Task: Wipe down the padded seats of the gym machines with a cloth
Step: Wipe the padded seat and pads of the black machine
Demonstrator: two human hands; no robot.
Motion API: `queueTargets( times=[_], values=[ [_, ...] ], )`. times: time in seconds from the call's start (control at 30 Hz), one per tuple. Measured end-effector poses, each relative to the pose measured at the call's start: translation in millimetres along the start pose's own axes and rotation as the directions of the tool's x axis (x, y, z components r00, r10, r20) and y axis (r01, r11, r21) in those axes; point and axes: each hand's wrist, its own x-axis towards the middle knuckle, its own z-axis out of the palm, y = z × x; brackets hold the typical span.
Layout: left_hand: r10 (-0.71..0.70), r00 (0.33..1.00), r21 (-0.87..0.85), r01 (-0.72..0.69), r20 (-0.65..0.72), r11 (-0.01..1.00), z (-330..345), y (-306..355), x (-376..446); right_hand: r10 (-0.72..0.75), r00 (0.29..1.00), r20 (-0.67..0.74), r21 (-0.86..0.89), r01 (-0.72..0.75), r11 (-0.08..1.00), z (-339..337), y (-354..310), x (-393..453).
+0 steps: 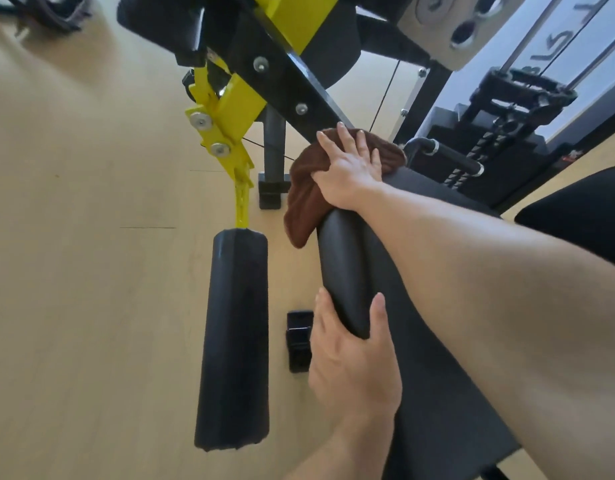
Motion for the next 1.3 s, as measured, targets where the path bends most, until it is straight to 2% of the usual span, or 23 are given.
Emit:
queueTargets(
  times=[0.17,0.33,0.47,0.6,0.73,0.87,1.0,1.07,1.17,1.3],
  values=[
    [-0.033,0.999,-0.011,0.033,-0.017,0.999,0,2,3,0.063,0.998,-0.001,0.091,-0.062,0.994,-9,-1,28],
    [0.003,1.0,0.053,-0.003,0.004,0.999,-1,3,1,-0.041,0.991,-0.126,0.152,0.06,0.987,0,6,9],
    [0.035,0.999,0.07,-0.034,-0.008,0.997,-3,1,3,-0.078,0.993,-0.092,0.184,0.094,0.979,2,9,-25],
    [0.053,0.996,-0.044,-0.05,0.065,0.998,-8,1,0,-0.116,0.991,-0.064,0.172,0.126,0.977,10,10,-78],
    [0.086,0.982,-0.089,-0.071,0.169,0.993,-14,-11,-9,-0.111,0.989,-0.097,0.143,0.124,0.982,21,5,-121],
    [0.067,0.939,-0.117,-0.029,0.337,0.993,-40,-64,-61,-0.112,0.991,-0.075,0.135,0.122,0.983,23,1,-142],
    [-0.004,0.913,-0.108,0.052,0.407,0.993,-67,-124,-110,-0.109,0.99,-0.087,0.109,0.118,0.987,31,0,-177],
    [-0.02,0.917,-0.102,0.066,0.398,0.993,-77,-145,-126,-0.126,0.989,-0.078,0.107,0.134,0.985,35,0,-202],
    [-0.081,0.951,-0.15,0.131,0.3,0.98,-94,-159,-145,-0.15,0.986,-0.074,0.122,0.158,0.98,39,3,-244],
    [-0.07,0.976,-0.16,0.104,0.207,0.982,-113,-157,-173,-0.187,0.979,-0.078,0.147,0.197,0.969,50,12,-305]
  ],
)
